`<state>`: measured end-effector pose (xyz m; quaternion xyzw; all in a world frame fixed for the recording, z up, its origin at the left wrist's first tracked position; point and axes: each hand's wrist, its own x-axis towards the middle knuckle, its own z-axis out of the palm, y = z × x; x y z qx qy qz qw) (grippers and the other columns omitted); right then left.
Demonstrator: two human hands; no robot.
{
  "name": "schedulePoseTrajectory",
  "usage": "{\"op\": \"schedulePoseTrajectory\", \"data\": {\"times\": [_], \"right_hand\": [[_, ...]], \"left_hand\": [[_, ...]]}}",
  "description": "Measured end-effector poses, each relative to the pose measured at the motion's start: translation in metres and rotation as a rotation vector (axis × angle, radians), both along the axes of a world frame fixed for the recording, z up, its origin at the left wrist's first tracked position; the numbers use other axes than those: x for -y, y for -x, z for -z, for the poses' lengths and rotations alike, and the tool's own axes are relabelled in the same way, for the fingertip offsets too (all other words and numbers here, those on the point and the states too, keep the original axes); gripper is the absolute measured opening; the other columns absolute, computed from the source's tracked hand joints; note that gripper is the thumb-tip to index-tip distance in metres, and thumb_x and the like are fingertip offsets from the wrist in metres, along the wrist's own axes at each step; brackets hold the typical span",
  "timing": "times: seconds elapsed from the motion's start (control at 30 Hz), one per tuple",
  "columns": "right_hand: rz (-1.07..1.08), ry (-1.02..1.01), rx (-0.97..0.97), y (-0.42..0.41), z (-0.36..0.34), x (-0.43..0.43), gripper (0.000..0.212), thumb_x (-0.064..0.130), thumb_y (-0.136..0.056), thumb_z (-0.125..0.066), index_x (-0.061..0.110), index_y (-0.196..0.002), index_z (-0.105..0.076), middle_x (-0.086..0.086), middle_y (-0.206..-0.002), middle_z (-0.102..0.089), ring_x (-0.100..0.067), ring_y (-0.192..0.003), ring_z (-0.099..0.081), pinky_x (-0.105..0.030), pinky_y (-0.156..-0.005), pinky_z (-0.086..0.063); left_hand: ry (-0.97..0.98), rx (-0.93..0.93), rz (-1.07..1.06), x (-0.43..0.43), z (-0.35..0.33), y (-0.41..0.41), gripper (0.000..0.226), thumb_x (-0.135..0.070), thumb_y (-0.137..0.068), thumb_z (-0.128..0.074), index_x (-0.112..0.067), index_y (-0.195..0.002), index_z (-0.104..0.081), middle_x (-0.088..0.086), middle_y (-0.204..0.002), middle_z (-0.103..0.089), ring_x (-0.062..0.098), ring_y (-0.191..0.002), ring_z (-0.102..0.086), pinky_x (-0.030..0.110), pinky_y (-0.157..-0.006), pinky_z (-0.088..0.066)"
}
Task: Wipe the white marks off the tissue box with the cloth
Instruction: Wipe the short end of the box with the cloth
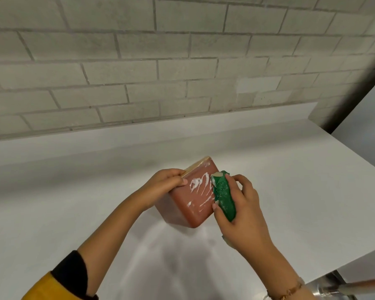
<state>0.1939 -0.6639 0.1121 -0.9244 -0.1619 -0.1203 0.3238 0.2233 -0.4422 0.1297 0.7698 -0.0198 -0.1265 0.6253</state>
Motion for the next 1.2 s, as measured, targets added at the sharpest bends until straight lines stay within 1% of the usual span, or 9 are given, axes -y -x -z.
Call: {"op": "schedulePoseTrajectory", "data": {"times": [0.17, 0.37, 0.5, 0.57, 0.67, 0.87, 1.0, 1.13, 1.2], "right_hand": [[0.012, 0.128, 0.090, -0.005, 0.001, 0.001, 0.058, 0.029, -0.084, -0.062, 0.017, -0.137, -0.041, 0.000, -0.134, -0.044, -0.018, -0.106, -0.046, -0.024, -0.083, -0.041], [0.102, 0.001, 0.099, -0.016, 0.002, 0.004, 0.052, 0.005, -0.083, -0.066, 0.011, -0.132, -0.052, -0.003, -0.106, -0.066, -0.018, -0.091, -0.054, -0.015, -0.077, -0.038], [0.106, -0.089, 0.152, -0.009, 0.002, -0.002, 0.052, -0.003, -0.078, -0.068, 0.013, -0.126, -0.056, 0.015, -0.086, -0.053, -0.012, -0.082, -0.048, -0.007, -0.068, -0.033], [0.094, -0.107, 0.196, -0.009, 0.001, -0.005, 0.053, -0.007, -0.074, -0.070, 0.012, -0.123, -0.058, 0.021, -0.085, -0.049, -0.014, -0.080, -0.050, -0.007, -0.067, -0.034], [0.067, -0.071, 0.272, -0.010, 0.002, -0.008, 0.047, -0.005, -0.074, -0.067, 0.008, -0.119, -0.060, 0.000, -0.094, -0.068, -0.011, -0.083, -0.047, -0.015, -0.066, -0.041], [0.018, 0.085, 0.452, -0.011, 0.008, -0.017, 0.037, -0.002, -0.075, -0.068, 0.000, -0.112, -0.065, -0.014, -0.106, -0.071, -0.018, -0.083, -0.046, -0.029, -0.069, -0.052], [-0.126, 0.132, 0.534, 0.006, 0.009, -0.025, 0.028, 0.006, -0.081, -0.058, 0.000, -0.106, -0.068, -0.014, -0.101, -0.072, -0.020, -0.089, -0.051, -0.029, -0.077, -0.051], [-0.029, -0.413, 0.078, 0.013, -0.011, -0.023, 0.043, 0.005, -0.072, -0.060, 0.028, -0.107, -0.068, 0.021, -0.100, -0.068, -0.014, -0.083, -0.060, -0.020, -0.068, -0.052], [-0.017, -0.740, -0.172, 0.010, -0.021, -0.016, 0.044, 0.003, -0.077, -0.060, 0.039, -0.103, -0.067, 0.019, -0.100, -0.070, -0.009, -0.089, -0.067, -0.015, -0.069, -0.053]], "left_hand": [[0.013, 0.033, -0.006, -0.001, 0.006, -0.002, 0.044, -0.046, -0.060, -0.057, -0.024, -0.094, -0.074, -0.001, -0.084, -0.075, 0.015, -0.077, -0.070, 0.028, -0.076, -0.050], [0.032, 0.046, 0.022, 0.003, 0.006, 0.001, 0.041, -0.042, -0.060, -0.057, -0.022, -0.092, -0.075, -0.011, -0.082, -0.076, 0.009, -0.074, -0.070, 0.015, -0.066, -0.051], [0.034, 0.050, -0.011, 0.004, 0.005, 0.002, 0.050, -0.044, -0.058, -0.057, -0.016, -0.095, -0.073, -0.006, -0.081, -0.075, 0.012, -0.075, -0.069, 0.019, -0.069, -0.052], [0.043, 0.046, -0.016, 0.004, 0.004, 0.002, 0.046, -0.042, -0.059, -0.058, -0.018, -0.095, -0.073, -0.001, -0.082, -0.075, 0.014, -0.075, -0.069, 0.021, -0.071, -0.051], [0.028, 0.046, -0.023, 0.004, 0.003, 0.001, 0.039, -0.034, -0.066, -0.057, -0.016, -0.097, -0.073, 0.005, -0.086, -0.074, 0.017, -0.077, -0.069, 0.028, -0.075, -0.051], [0.032, 0.042, -0.058, 0.004, 0.004, 0.000, 0.030, -0.033, -0.065, -0.057, -0.027, -0.089, -0.073, 0.003, -0.083, -0.074, 0.017, -0.076, -0.069, 0.031, -0.075, -0.052], [0.055, 0.043, -0.073, 0.001, 0.002, -0.003, 0.038, -0.046, -0.054, -0.059, -0.031, -0.085, -0.075, 0.000, -0.080, -0.075, 0.015, -0.074, -0.070, 0.026, -0.070, -0.053], [0.070, 0.036, -0.068, -0.001, 0.001, -0.003, 0.038, -0.046, -0.055, -0.059, -0.030, -0.084, -0.075, 0.000, -0.079, -0.074, 0.015, -0.074, -0.069, 0.026, -0.071, -0.053], [0.072, 0.032, -0.067, -0.001, 0.001, -0.003, 0.041, -0.047, -0.055, -0.058, -0.027, -0.087, -0.075, 0.001, -0.080, -0.074, 0.015, -0.075, -0.069, 0.026, -0.072, -0.052]]}}
